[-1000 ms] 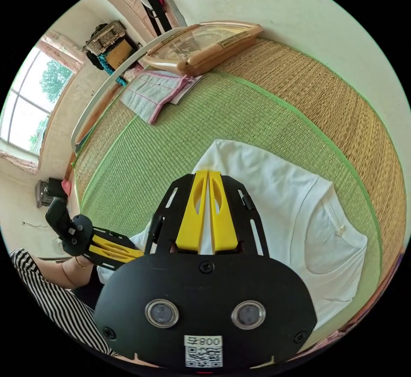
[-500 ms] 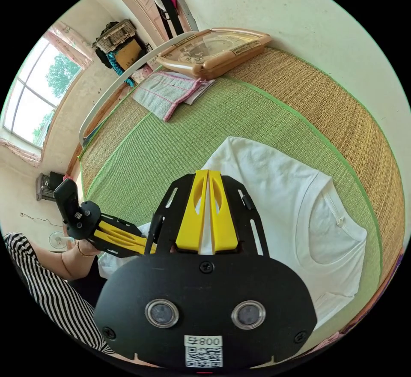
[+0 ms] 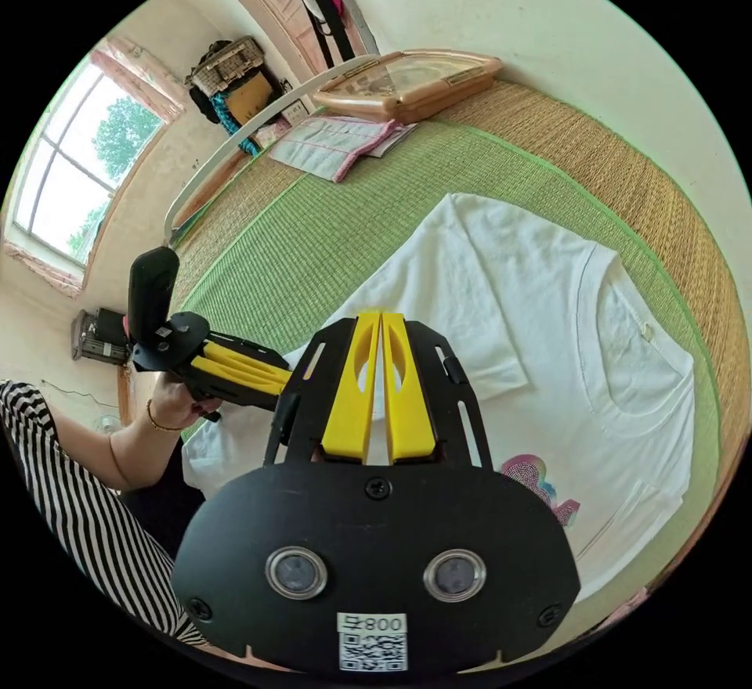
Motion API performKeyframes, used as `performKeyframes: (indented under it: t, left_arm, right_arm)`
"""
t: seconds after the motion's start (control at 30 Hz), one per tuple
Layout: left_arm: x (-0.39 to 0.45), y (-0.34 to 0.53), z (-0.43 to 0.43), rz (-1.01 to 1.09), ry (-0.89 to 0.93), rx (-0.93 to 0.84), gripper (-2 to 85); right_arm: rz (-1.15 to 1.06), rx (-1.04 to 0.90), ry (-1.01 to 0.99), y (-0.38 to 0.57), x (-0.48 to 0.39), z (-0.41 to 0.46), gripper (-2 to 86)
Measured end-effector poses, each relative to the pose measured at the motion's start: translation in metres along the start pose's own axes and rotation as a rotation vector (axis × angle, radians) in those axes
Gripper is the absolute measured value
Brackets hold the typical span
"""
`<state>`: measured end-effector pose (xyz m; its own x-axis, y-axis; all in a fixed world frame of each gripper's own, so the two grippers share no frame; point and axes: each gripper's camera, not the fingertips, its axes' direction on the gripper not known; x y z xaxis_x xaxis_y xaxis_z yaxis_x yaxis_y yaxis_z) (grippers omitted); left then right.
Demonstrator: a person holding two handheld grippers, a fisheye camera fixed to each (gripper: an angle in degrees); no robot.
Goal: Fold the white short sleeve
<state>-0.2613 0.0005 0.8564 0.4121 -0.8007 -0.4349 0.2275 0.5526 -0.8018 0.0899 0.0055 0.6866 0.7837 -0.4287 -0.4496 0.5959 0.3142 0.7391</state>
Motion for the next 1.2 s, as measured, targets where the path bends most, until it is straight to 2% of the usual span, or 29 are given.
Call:
performKeyframes:
  t: [0.17,0.43,0.57,0.67,0.87,1.2]
  left_arm:
    - [0.000,0.008,0.005,0.006,-0.008,-0.008,0.1]
    - [-0.006,0.029,0.005,0.028,0.051,0.028,0.1]
    - [-0.007,0.044,0.006,0.055,0.086,0.061,0.1]
    - [-0.010,0.058,0.004,0.049,0.212,0.115,0.1]
    - [-0.012,0.097,-0.010,-0.053,0.273,0.167,0.1]
    - [0.026,0.194,-0.014,-0.142,0.301,0.034,0.8]
  right_arm:
    - [-0.010,-0.072,0.037,-0.016,0.009,0.021,0.1]
    - [0.036,-0.016,0.059,0.033,0.003,-0.012,0.1]
    - [0.140,-0.021,-0.011,0.100,0.005,-0.042,0.1]
    - [0.227,-0.041,-0.084,0.160,0.005,-0.063,0.1]
    - [0.401,-0.094,-0.176,0.271,-0.003,-0.098,0.1]
    - [0.562,-0.026,-0.187,0.414,-0.040,-0.159,0.1]
